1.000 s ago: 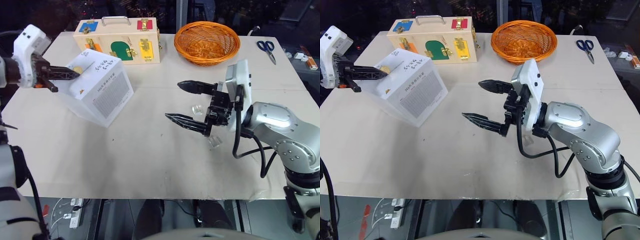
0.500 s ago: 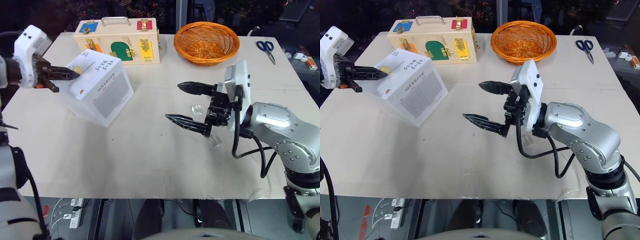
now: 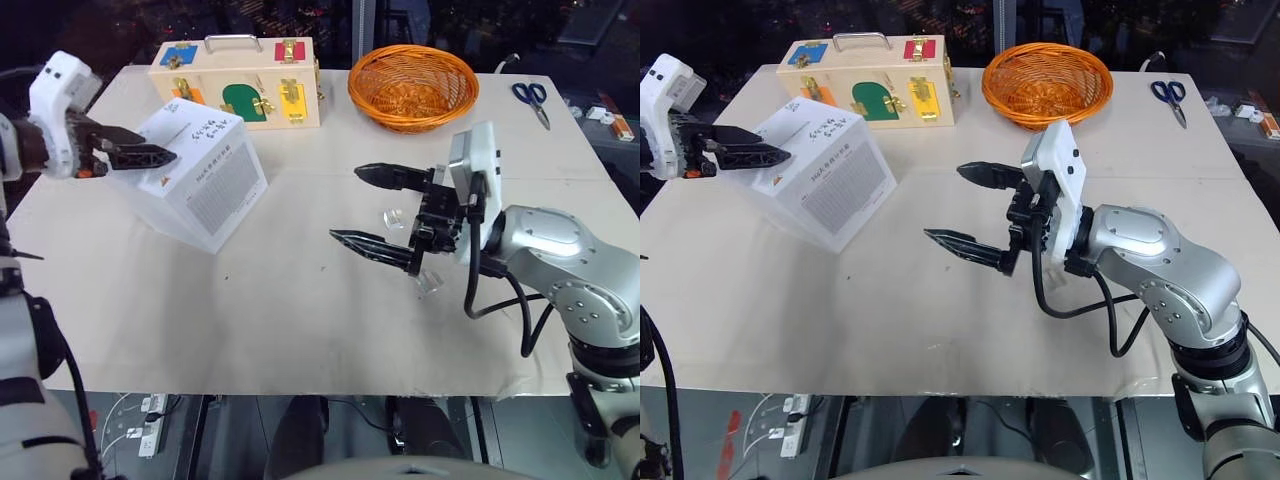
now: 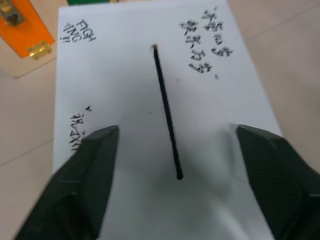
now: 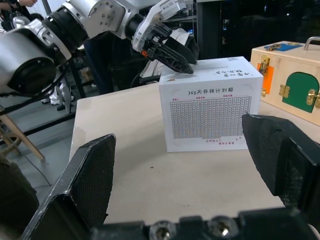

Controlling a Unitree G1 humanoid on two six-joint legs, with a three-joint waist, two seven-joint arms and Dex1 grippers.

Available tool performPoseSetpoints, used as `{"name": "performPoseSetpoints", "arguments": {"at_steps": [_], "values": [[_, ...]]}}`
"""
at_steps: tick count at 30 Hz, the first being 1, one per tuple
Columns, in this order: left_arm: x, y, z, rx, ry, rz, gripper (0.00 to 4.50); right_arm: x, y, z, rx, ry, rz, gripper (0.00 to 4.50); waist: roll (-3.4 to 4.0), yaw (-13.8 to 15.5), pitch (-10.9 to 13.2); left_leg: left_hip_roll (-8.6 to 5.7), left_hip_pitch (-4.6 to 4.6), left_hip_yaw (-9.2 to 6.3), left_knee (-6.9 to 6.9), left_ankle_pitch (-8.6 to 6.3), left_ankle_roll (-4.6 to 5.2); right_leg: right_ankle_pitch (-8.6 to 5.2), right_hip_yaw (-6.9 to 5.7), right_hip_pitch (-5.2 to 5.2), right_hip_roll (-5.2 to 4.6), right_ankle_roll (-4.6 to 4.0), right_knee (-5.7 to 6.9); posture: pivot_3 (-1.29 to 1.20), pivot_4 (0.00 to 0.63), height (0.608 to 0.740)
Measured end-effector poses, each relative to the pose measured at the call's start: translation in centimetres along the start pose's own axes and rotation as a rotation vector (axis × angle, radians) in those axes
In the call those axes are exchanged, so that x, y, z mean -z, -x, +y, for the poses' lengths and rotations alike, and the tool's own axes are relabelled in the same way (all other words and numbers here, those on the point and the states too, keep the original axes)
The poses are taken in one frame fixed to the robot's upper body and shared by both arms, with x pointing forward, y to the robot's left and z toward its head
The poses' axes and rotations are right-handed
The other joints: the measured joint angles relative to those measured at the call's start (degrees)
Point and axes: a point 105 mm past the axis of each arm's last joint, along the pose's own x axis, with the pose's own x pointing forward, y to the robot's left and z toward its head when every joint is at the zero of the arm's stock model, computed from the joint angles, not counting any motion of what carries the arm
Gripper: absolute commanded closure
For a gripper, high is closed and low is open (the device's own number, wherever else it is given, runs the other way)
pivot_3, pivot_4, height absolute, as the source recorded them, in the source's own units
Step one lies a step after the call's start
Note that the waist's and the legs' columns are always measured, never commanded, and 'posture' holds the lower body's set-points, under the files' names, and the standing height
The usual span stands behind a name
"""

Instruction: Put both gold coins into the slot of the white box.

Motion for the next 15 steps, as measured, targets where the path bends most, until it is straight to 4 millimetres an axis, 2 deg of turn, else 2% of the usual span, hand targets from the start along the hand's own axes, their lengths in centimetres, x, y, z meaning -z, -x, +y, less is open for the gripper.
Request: {"name": "performPoseSetpoints", "arguments": {"at_steps": [3, 5, 7, 9, 12, 13, 15], "values": [[-3.8, 0.0, -5.1, 0.231, -0.040, -0.221, 0.79, -0.4, 0.3, -0.5, 0.043, -0.006, -0.025, 0.05, -0.02, 0.2, 0.0, 0.00, -0.25, -0.18, 0.20, 0.12, -0.22, 0.00, -0.19, 0.00, -0.19, 0.01, -0.06, 0.00, 0.150, 0.726], [-4.8, 0.3, -8.5, 0.358, -0.039, -0.276, 0.79, -0.3, 0.6, -1.0, 0.080, -0.012, -0.024, 0.05, 0.00, 0.0, 0.0, -0.06, -0.22, -0.21, 0.19, 0.12, -0.22, -0.01, -0.15, 0.00, -0.32, 0.02, -0.02, 0.00, 0.150, 0.726], [-4.8, 0.1, -12.6, 0.491, -0.038, -0.331, 0.79, 0.9, 1.3, -1.7, 0.149, -0.025, 0.028, 0.05, 0.01, 0.1, 0.0, -0.06, -0.13, -0.40, 0.19, 0.12, -0.21, -0.02, -0.18, 0.09, -0.38, 0.03, 0.00, 0.00, 0.150, 0.726], [-2.2, -0.7, -16.2, 0.573, -0.077, -0.297, 0.79, 3.3, 1.8, -2.8, 0.250, -0.035, 0.130, 0.05, 0.04, -0.3, -0.1, -0.08, 0.03, -0.30, 0.14, 0.12, -0.22, -0.01, -0.04, 0.13, -0.32, 0.03, 0.05, 0.00, 0.150, 0.726], [1.3, -1.3, -18.9, 0.652, -0.061, -0.232, 0.79, 7.3, 2.9, -4.6, 0.383, -0.082, 0.278, 0.05, 0.03, -0.9, -0.1, -0.06, 0.19, -0.14, 0.11, 0.12, -0.22, -0.02, 0.06, 0.15, -0.14, -0.01, 0.17, 0.00, 0.150, 0.726], [2.9, -1.3, -19.8, 0.664, -0.092, -0.203, 0.79, 9.2, 3.4, -5.3, 0.430, -0.115, 0.335, 0.05, 0.05, -1.0, 0.0, -0.04, 0.19, -0.04, 0.10, 0.12, -0.22, -0.03, 0.08, 0.13, -0.08, -0.03, 0.20, 0.00, 0.150, 0.726], [5.2, -1.2, -20.8, 0.676, -0.158, -0.154, 0.79, 11.3, 3.6, -5.8, 0.473, -0.149, 0.389, 0.05, 0.06, -1.4, -0.1, -0.02, 0.26, 0.04, 0.05, 0.12, -0.22, -0.03, 0.17, 0.13, -0.02, -0.06, 0.18, 0.00, 0.150, 0.726]]}}
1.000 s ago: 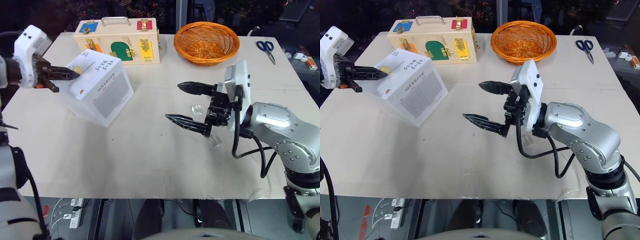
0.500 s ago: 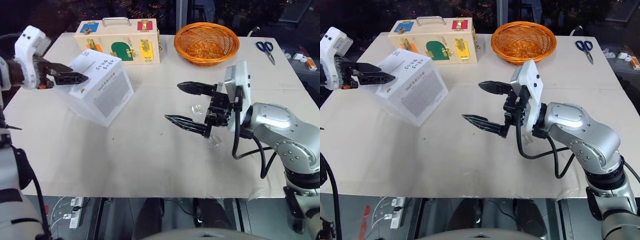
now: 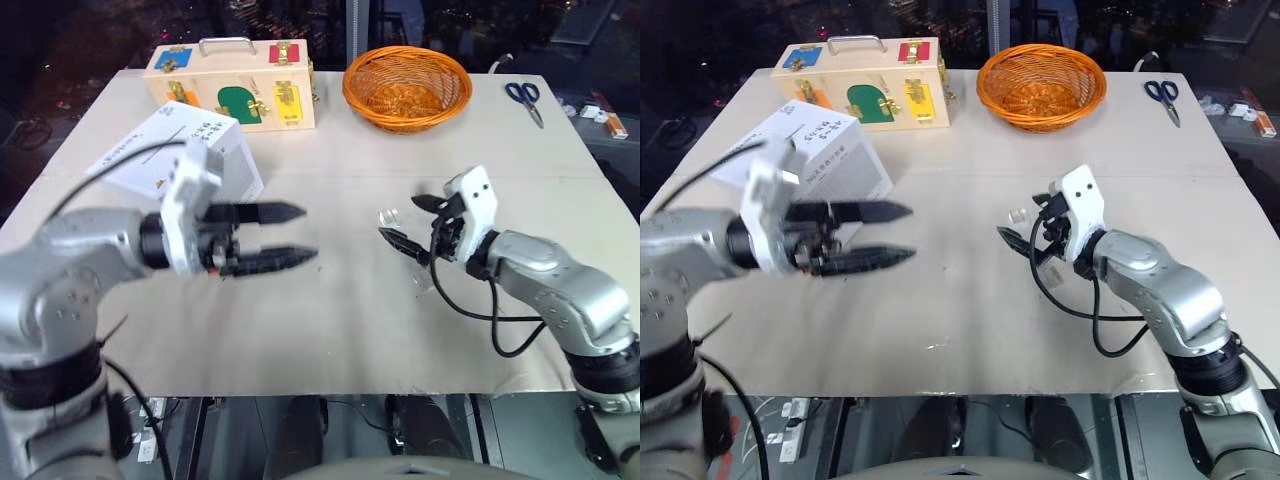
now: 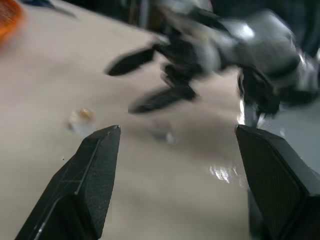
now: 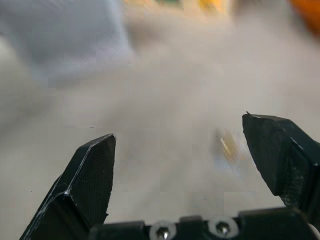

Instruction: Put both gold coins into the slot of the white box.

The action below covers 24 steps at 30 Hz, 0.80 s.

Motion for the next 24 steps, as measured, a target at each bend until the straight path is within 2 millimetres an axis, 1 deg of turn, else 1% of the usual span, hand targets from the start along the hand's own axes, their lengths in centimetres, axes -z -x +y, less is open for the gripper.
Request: {"name": "performPoseSetpoints", "arguments": {"at_steps": [1, 2, 3, 4, 5, 10, 12, 16, 19, 22, 24], "values": [[0.5, -0.1, -0.3, 0.014, 0.006, 0.004, 0.76, 0.6, -0.3, -0.2, 0.013, -0.008, 0.016, 0.57, 0.03, 0.1, 0.0, -0.01, -0.02, 0.01, 0.00, 0.00, 0.00, 0.00, 0.00, 0.00, 0.00, 0.00, 0.01, 0.00, 0.150, 0.726], [0.7, -0.2, -0.5, 0.019, 0.010, -0.008, 0.25, 1.3, -0.7, -0.4, 0.027, -0.017, 0.037, 0.92, 0.03, 0.3, 0.0, 0.00, -0.04, -0.02, 0.04, -0.04, 0.06, 0.00, -0.05, 0.00, 0.02, 0.00, 0.01, 0.00, 0.150, 0.726], [0.6, 0.0, -0.4, 0.008, 0.001, -0.019, 0.05, 1.6, -1.1, -0.4, 0.032, -0.021, 0.046, 1.28, 0.02, 0.5, 0.0, 0.00, -0.04, -0.05, 0.06, -0.12, 0.21, 0.00, -0.07, 0.01, 0.02, 0.00, 0.00, 0.00, 0.150, 0.726], [0.7, 0.2, -0.2, -0.016, -0.028, -0.028, 0.00, 1.6, -1.7, -0.4, 0.039, -0.033, 0.043, 1.79, 0.04, 0.6, 0.0, -0.01, -0.03, -0.02, 0.06, -0.12, 0.22, 0.00, -0.04, 0.02, 0.01, 0.00, 0.00, 0.00, 0.150, 0.726], [0.9, 0.3, -0.2, -0.029, -0.045, -0.029, 0.00, 1.5, -2.0, -0.4, 0.044, -0.036, 0.043, 2.16, 0.05, 0.6, 0.0, -0.02, -0.03, 0.01, 0.07, -0.12, 0.21, 0.00, -0.02, 0.02, -0.01, 0.00, -0.01, 0.00, 0.150, 0.726], [1.8, 0.6, 0.4, -0.106, -0.041, -0.034, 0.00, 1.2, -3.6, -1.8, 0.144, -0.029, 0.053, 2.16, 0.04, 1.3, 0.0, -0.02, -0.06, -0.01, 0.05, -0.12, 0.21, 0.00, -0.05, 0.01, -0.01, 0.00, -0.05, 0.00, 0.150, 0.726], [2.2, 0.7, 0.4, -0.121, -0.027, -0.032, 0.00, 1.2, -3.9, -2.2, 0.175, -0.020, 0.061, 2.16, 0.05, 1.4, 0.0, -0.02, -0.07, -0.03, 0.03, -0.12, 0.21, 0.00, -0.08, 0.00, -0.01, 0.00, -0.06, 0.00, 0.150, 0.726], [2.0, 0.8, 0.5, -0.138, -0.026, -0.036, 0.00, 1.7, -4.1, -2.5, 0.200, -0.017, 0.076, 2.16, 0.05, 1.5, 0.0, -0.04, -0.09, -0.02, 0.03, -0.13, 0.22, 0.00, -0.07, 0.01, -0.04, 0.00, -0.08, 0.00, 0.150, 0.726], [1.9, 0.8, 0.5, -0.146, -0.028, -0.036, 0.00, 1.8, -4.3, -2.6, 0.209, -0.023, 0.080, 3.03, 0.05, 1.4, 0.0, -0.03, -0.08, -0.04, 0.02, -0.13, 0.22, 0.00, -0.09, 0.00, -0.02, 0.00, -0.08, 0.00, 0.150, 0.726], [1.6, 0.8, 0.4, -0.153, -0.031, -0.042, 0.00, 2.0, -4.3, -2.9, 0.226, -0.018, 0.091, 4.46, 0.05, 1.4, 0.0, -0.03, -0.08, -0.03, 0.01, -0.13, 0.22, 0.00, -0.08, 0.00, -0.02, 0.00, -0.08, 0.00, 0.150, 0.726], [1.5, 0.8, 0.4, -0.157, -0.029, -0.047, 0.00, 2.0, -4.3, -2.9, 0.229, -0.021, 0.089, 4.46, 0.05, 1.4, 0.0, -0.03, -0.08, -0.04, 0.01, -0.13, 0.22, 0.00, -0.08, 0.00, -0.02, 0.00, -0.08, 0.00, 0.150, 0.726]]}}
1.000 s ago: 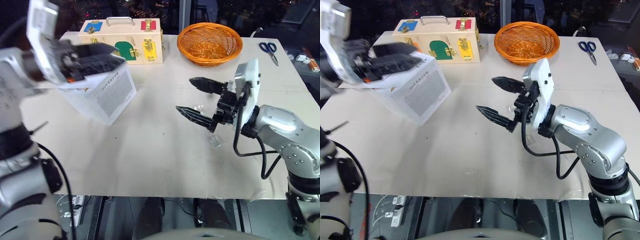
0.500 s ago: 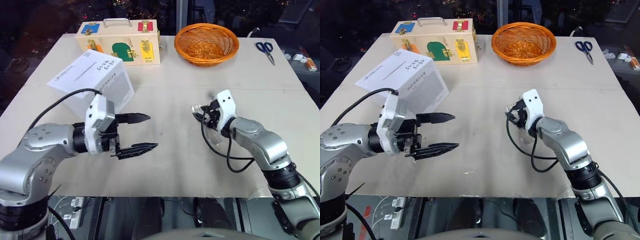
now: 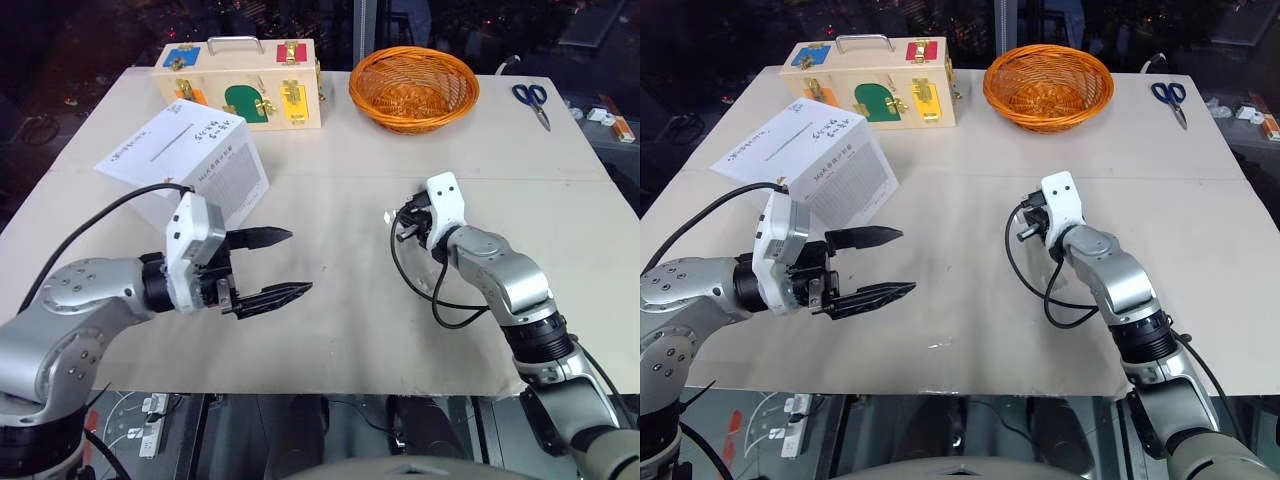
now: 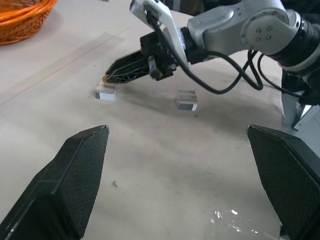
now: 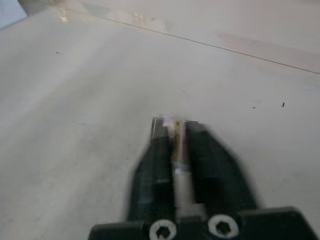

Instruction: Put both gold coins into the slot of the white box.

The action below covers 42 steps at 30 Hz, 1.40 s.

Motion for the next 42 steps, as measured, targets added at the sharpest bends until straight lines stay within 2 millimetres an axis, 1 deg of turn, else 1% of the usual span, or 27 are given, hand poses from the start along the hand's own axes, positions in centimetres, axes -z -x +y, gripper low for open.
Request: {"name": "performPoseSetpoints", "arguments": {"at_steps": [7, 11, 13, 15, 16, 17, 18, 19, 21, 22, 23, 27, 28, 31, 36, 38, 39, 40, 41, 42], "values": [[-0.5, -0.1, 0.1, -0.009, -0.001, -0.014, 0.00, 0.0, 0.2, -0.4, 0.014, -0.013, 0.010, 4.46, 0.00, 0.0, 0.0, 0.00, 0.00, 0.00, 0.00, 0.00, 0.00, 0.00, 0.00, 0.00, 0.00, 0.00, 0.00, 0.00, 0.150, 0.726], [-0.6, -0.1, 0.2, -0.015, 0.012, -0.020, 0.00, -0.4, 0.5, -0.3, 0.011, -0.022, -0.007, 4.46, 0.01, 0.0, 0.0, 0.00, 0.00, 0.01, -0.01, 0.00, 0.00, 0.00, 0.00, 0.00, 0.00, 0.00, 0.00, 0.00, 0.150, 0.726], [-0.4, -0.2, 0.3, -0.015, 0.045, -0.013, 0.00, -1.1, 0.8, -0.4, -0.002, -0.075, -0.036, 4.46, 0.01, 0.0, 0.0, 0.00, 0.00, -0.01, -0.01, 0.00, 0.01, 0.00, 0.00, 0.00, 0.00, 0.00, 0.00, 0.00, 0.150, 0.726], [-0.3, -0.3, 0.4, -0.012, 0.095, -0.012, 0.00, -2.1, 1.4, -0.4, -0.048, -0.193, -0.093, 4.46, 0.01, 0.0, 0.0, 0.00, -0.01, -0.03, -0.01, -0.01, 0.01, 0.00, -0.02, 0.00, 0.01, 0.00, 0.00, 0.00, 0.150, 0.726], [-0.5, -0.3, 0.6, -0.013, 0.112, -0.022, 0.00, -2.9, 1.9, -0.3, -0.087, -0.259, -0.135, 4.46, 0.01, 0.0, 0.0, 0.00, -0.01, -0.05, -0.01, -0.01, 0.01, 0.00, -0.04, 0.01, 0.01, 0.00, 0.00, 0.00, 0.150, 0.726], [-0.7, -0.4, 0.7, -0.011, 0.124, -0.033, 0.00, -3.4, 2.3, -0.2, -0.119, -0.310, -0.159, 4.46, 0.02, 0.1, 0.0, 0.00, -0.02, -0.07, -0.01, -0.01, 0.01, 0.00, -0.06, 0.01, 0.00, 0.00, 0.00, 0.00, 0.150, 0.726], [-1.4, -0.7, 1.0, -0.008, 0.142, -0.060, 0.00, -4.4, 3.3, 0.1, -0.203, -0.405, -0.206, 4.46, 0.02, 0.3, 0.0, 0.00, -0.03, -0.11, -0.01, -0.01, 0.01, 0.00, -0.10, 0.03, -0.01, 0.00, -0.01, 0.00, 0.150, 0.726], [-1.9, -0.8, 1.2, 0.002, 0.160, -0.079, 0.39, -5.4, 4.1, 0.6, -0.275, -0.453, -0.244, 4.50, 0.02, 0.3, 0.0, -0.01, -0.02, -0.12, 0.00, -0.01, 0.02, 0.00, -0.12, 0.06, -0.01, 0.00, -0.03, 0.00, 0.150, 0.726], [-2.7, -1.1, 1.4, 0.024, 0.192, -0.111, 0.65, -7.0, 5.6, 1.2, -0.389, -0.494, -0.297, 4.50, 0.05, 0.2, 0.0, -0.02, -0.02, -0.12, -0.01, -0.01, 0.02, 0.00, -0.12, 0.08, -0.03, 0.00, -0.03, 0.00, 0.150, 0.726], [-3.1, -1.4, 1.5, 0.042, 0.213, -0.129, 1.09, -7.7, 6.4, 1.6, -0.452, -0.503, -0.318, 4.50, 0.05, 0.2, 0.0, -0.02, -0.01, -0.13, -0.01, -0.01, 0.02, 0.00, -0.14, 0.08, -0.03, 0.00, -0.04, 0.00, 0.150, 0.726], [-3.8, -1.8, 1.6, 0.070, 0.235, -0.147, 1.51, -9.0, 7.8, 2.5, -0.557, -0.488, -0.348, 4.50, 0.05, 0.1, 0.0, -0.02, -0.01, -0.15, 0.00, -0.01, 0.02, 0.00, -0.15, 0.08, -0.02, 0.00, -0.04, 0.00, 0.150, 0.726], [-5.1, -3.1, 1.6, 0.156, 0.275, -0.170, 1.51, -10.8, 9.8, 4.0, -0.707, -0.430, -0.365, 4.50, 0.07, -0.2, 0.0, -0.02, 0.01, -0.12, 0.00, -0.01, 0.02, 0.00, -0.12, 0.08, 0.02, 0.00, -0.03, 0.00, 0.150, 0.726], [-5.3, -3.3, 1.6, 0.166, 0.277, -0.174, 1.51, -11.0, 10.0, 4.2, -0.723, -0.423, -0.366, 4.50, 0.07, -0.2, 0.0, -0.02, 0.01, -0.12, -0.01, -0.01, 0.02, 0.00, -0.12, 0.08, 0.02, 0.00, -0.03, 0.00, 0.150, 0.726], [-6.7, -4.0, 1.9, 0.223, 0.298, -0.202, 1.51, -11.7, 10.9, 5.1, -0.796, -0.372, -0.365, 4.50, 0.09, -0.2, 0.1, -0.02, -0.01, -0.11, 0.00, -0.01, 0.02, 0.00, -0.11, 0.07, 0.02, 0.00, -0.06, 0.00, 0.150, 0.726], [-7.3, -4.4, 2.0, 0.270, 0.330, -0.206, 1.51, -11.8, 11.7, 6.5, -0.874, -0.330, -0.349, 4.50, 0.09, -0.2, 0.1, -0.02, -0.02, -0.10, -0.01, -0.01, 0.02, 0.00, -0.10, 0.06, 0.02, 0.00, -0.08, 0.00, 0.150, 0.726], [-7.5, -4.4, 2.2, 0.274, 0.336, -0.206, 2.05, -12.0, 12.0, 6.9, -0.898, -0.313, -0.353, 4.50, 0.09, -0.2, 0.1, -0.02, -0.02, -0.11, -0.01, -0.01, 0.02, 0.00, -0.11, 0.06, 0.02, 0.01, -0.08, 0.00, 0.150, 0.726], [-7.5, -4.4, 2.2, 0.278, 0.340, -0.205, 2.22, -12.1, 12.1, 7.0, -0.905, -0.316, -0.360, 4.50, 0.09, -0.2, 0.1, -0.02, -0.02, -0.10, -0.01, -0.01, 0.02, 0.00, -0.10, 0.06, 0.02, 0.01, -0.08, 0.00, 0.150, 0.726], [-7.5, -4.4, 2.1, 0.289, 0.344, -0.205, 2.68, -12.1, 12.1, 6.9, -0.900, -0.318, -0.362, 4.50, 0.09, -0.2, 0.1, -0.02, -0.02, -0.10, -0.01, -0.01, 0.01, 0.00, -0.10, 0.06, 0.01, 0.01, -0.08, 0.00, 0.150, 0.726], [-7.5, -4.4, 2.0, 0.300, 0.347, -0.206, 3.05, -12.1, 12.1, 6.9, -0.896, -0.319, -0.363, 4.50, 0.09, -0.1, 0.1, -0.02, -0.02, -0.10, -0.01, -0.01, 0.01, 0.00, -0.10, 0.06, 0.01, 0.01, -0.08, 0.00, 0.150, 0.726], [-7.5, -4.3, 1.8, 0.311, 0.350, -0.206, 3.05, -12.1, 12.1, 6.8, -0.891, -0.319, -0.364, 4.50, 0.09, -0.1, 0.1, -0.02, -0.02, -0.10, -0.01, -0.01, 0.01, -0.01, -0.10, 0.06, 0.01, 0.01, -0.09, 0.00, 0.150, 0.726]]}}
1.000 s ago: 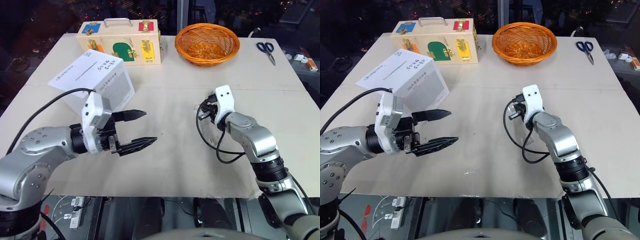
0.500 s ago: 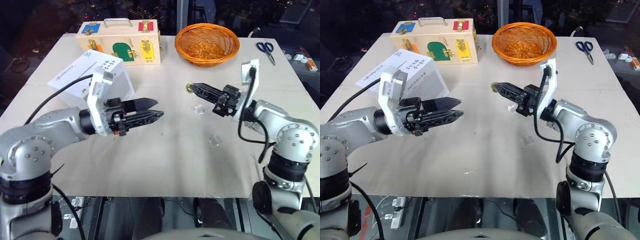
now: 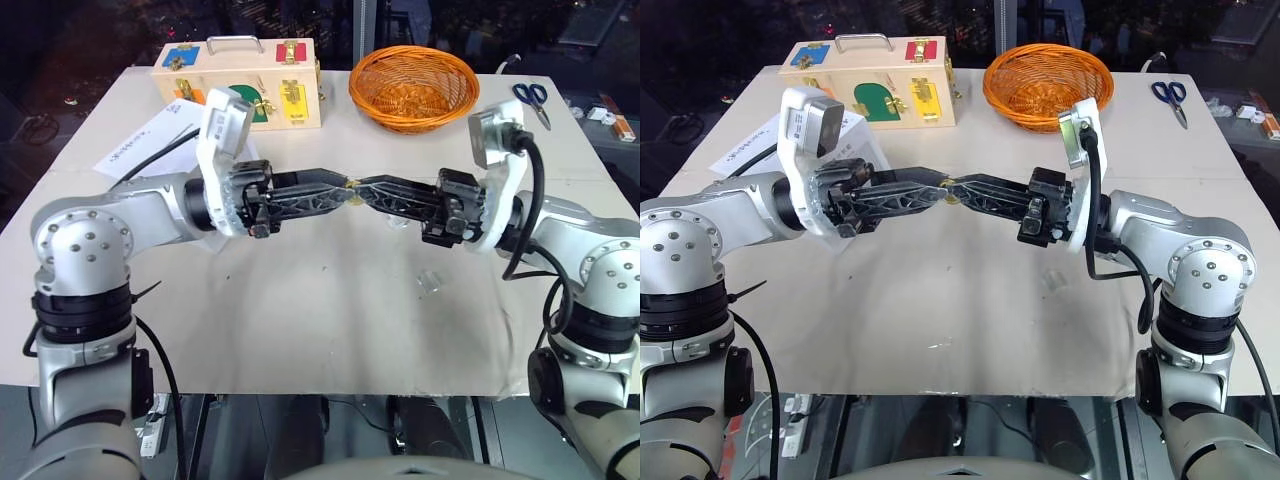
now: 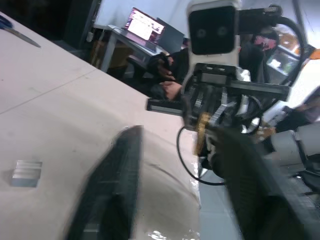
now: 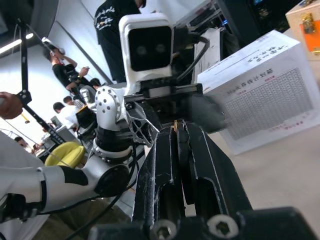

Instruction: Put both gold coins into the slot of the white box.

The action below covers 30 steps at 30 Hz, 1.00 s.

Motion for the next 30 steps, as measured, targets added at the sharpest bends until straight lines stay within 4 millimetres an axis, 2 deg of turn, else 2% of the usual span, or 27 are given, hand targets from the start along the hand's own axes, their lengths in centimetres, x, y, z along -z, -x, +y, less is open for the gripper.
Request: {"name": "performPoseSetpoints", "arguments": {"at_steps": [11, 15, 16, 30], "values": [[0.2, 0.0, -0.3, 0.026, 0.031, 0.012, 3.05, -0.2, -0.3, 0.7, -0.030, -0.003, -0.012, 4.50, 0.00, 0.0, 0.0, 0.00, 0.00, 0.00, 0.00, 0.00, 0.00, 0.00, 0.00, 0.00, 0.00, 0.00, -0.01, 0.00, 0.150, 0.726], [0.1, -0.2, -0.6, 0.046, 0.038, 0.006, 4.30, -0.3, -0.4, 0.6, -0.019, 0.002, -0.017, 4.50, 0.00, 0.0, 0.0, 0.00, -0.01, 0.00, 0.00, 0.00, 0.00, 0.00, 0.00, 0.00, -0.01, 0.00, -0.02, 0.00, 0.150, 0.726], [0.1, -0.2, -0.7, 0.059, 0.043, 0.005, 4.47, -0.3, -0.3, 0.5, -0.014, 0.002, -0.020, 4.50, 0.00, 0.1, 0.0, 0.00, -0.02, 0.00, 0.00, 0.00, 0.00, 0.00, 0.00, 0.00, -0.01, 0.00, -0.02, 0.00, 0.150, 0.726], [0.0, -0.2, -1.1, 0.101, 0.127, -0.019, 4.47, -0.2, -0.1, 0.9, -0.034, -0.033, -0.035, 4.50, -0.01, 0.0, 0.0, 0.01, -0.02, -0.02, 0.00, 0.00, 0.00, 0.00, -0.01, 0.00, -0.01, 0.00, -0.03, 0.00, 0.150, 0.726]]}}
